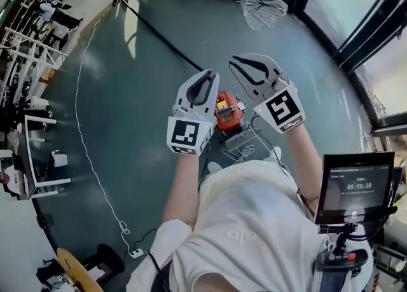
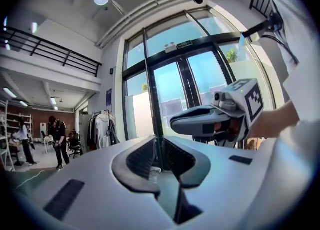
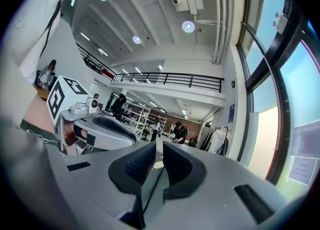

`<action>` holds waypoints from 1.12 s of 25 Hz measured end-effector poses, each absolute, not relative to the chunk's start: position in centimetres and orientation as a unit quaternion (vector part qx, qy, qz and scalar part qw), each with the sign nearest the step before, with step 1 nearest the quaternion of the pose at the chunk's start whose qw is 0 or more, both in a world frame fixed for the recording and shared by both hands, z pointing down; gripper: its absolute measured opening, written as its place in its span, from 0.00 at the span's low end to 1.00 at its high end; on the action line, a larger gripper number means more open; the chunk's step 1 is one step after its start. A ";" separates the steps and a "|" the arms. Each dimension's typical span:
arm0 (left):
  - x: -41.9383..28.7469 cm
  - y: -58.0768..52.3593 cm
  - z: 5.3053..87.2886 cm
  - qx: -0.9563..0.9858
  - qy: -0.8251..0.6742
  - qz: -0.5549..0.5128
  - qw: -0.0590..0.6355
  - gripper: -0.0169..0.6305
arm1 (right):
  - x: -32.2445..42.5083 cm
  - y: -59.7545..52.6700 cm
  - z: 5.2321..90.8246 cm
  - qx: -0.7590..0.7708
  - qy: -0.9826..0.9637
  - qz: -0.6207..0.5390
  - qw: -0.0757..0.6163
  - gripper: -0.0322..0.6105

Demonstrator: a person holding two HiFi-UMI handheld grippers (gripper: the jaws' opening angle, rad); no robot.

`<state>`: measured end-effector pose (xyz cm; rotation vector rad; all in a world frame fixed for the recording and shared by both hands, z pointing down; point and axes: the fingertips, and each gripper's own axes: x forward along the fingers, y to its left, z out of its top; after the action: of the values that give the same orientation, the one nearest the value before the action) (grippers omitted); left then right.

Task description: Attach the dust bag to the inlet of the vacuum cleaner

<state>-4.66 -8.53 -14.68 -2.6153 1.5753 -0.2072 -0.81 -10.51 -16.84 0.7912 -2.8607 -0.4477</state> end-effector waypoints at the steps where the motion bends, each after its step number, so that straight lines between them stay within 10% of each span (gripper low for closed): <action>1: -5.0 -8.5 -15.1 -0.853 0.517 -0.057 0.037 0.10 | -1.1 -10.4 -17.2 0.262 -0.952 -0.147 0.065 0.12; 28: -6.7 -10.2 -14.7 -0.852 0.523 -0.030 -0.021 0.10 | -1.0 -11.2 -17.5 0.286 -0.947 -0.134 0.056 0.12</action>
<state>-6.67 -10.15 -14.67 -2.7133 1.6643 -0.0952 -0.99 -11.18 -17.50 0.8687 -2.8744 -0.4055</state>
